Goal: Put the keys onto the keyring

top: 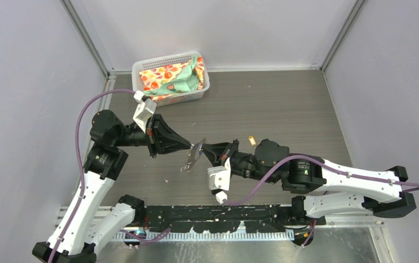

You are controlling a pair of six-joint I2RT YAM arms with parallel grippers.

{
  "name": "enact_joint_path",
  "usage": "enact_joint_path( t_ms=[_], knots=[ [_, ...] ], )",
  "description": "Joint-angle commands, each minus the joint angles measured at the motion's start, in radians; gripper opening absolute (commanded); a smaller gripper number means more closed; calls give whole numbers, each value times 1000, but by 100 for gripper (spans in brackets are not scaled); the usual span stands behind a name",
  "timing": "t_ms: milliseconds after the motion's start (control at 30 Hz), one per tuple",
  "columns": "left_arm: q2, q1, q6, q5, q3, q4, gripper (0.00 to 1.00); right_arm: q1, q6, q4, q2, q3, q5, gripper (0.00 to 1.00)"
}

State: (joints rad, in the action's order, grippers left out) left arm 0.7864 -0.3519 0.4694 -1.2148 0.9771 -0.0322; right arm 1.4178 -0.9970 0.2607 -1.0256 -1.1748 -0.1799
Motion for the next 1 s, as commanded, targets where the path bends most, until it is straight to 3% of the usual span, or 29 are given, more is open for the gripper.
enact_joint_path(
  t_ms=[0,967],
  knots=[
    [-15,-4,21,14,3,57,0,4,-22,-48,11,-52,-23,1],
    [-28,-3,-3,33,-19,53,0,5,-20,-58,-21,-57,-20,1]
  ],
)
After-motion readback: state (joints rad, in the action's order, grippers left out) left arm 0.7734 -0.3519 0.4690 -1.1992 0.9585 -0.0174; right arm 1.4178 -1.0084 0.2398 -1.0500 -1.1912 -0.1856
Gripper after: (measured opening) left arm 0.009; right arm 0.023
